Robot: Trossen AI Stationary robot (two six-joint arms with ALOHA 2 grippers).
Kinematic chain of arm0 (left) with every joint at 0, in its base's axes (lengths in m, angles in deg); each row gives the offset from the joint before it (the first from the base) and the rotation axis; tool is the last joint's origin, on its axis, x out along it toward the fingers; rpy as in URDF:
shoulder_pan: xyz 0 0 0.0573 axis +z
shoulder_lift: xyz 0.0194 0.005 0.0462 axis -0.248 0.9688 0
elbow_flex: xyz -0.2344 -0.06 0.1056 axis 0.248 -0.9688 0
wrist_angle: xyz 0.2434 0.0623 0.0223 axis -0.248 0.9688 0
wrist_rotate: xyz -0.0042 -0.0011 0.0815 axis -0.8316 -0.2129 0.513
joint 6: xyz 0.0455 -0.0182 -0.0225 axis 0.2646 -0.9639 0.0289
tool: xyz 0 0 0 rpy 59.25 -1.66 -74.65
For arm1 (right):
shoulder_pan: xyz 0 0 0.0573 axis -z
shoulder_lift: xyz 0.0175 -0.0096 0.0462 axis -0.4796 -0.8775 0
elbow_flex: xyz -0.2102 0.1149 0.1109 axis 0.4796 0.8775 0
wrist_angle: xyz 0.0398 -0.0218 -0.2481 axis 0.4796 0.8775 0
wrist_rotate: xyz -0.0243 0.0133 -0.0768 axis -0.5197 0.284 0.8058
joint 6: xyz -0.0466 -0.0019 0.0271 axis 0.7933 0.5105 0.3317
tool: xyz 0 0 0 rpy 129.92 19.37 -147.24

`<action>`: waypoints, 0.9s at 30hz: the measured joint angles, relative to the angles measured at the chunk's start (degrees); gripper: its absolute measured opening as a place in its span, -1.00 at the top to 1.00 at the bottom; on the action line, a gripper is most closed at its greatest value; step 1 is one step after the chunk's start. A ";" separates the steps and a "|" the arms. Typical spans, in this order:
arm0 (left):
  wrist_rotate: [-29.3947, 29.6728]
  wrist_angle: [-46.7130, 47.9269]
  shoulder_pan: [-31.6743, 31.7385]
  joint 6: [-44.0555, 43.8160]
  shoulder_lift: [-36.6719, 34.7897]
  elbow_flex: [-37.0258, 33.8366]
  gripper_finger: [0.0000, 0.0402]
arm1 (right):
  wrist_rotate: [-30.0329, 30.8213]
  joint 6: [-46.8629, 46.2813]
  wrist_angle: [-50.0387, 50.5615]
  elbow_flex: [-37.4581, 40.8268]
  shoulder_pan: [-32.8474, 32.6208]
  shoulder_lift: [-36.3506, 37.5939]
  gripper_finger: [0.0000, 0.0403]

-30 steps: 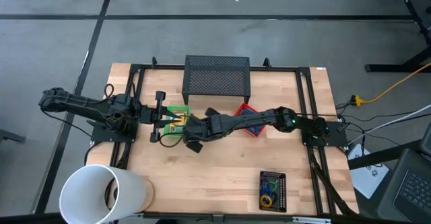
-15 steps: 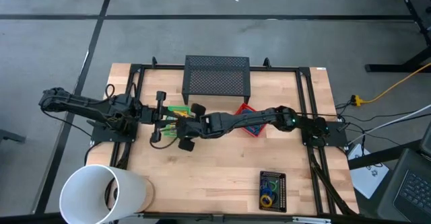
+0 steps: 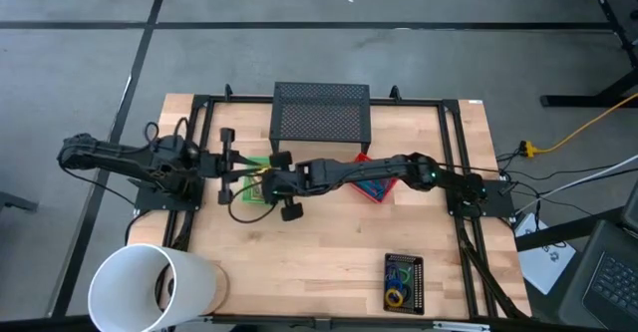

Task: Pick & Place Office Desk Supplies
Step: Put the box of crayon into the black bin

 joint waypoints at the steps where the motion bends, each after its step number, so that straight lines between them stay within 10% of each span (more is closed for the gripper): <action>1: -0.52 0.38 0.00 -0.51 -0.80 0.01 0.82 | -0.46 1.94 0.39 0.00 0.24 -0.20 1.00; 27: -4.79 8.82 -0.02 -2.05 -6.20 0.00 0.82 | -7.60 60.97 1.05 0.02 6.37 -4.30 1.00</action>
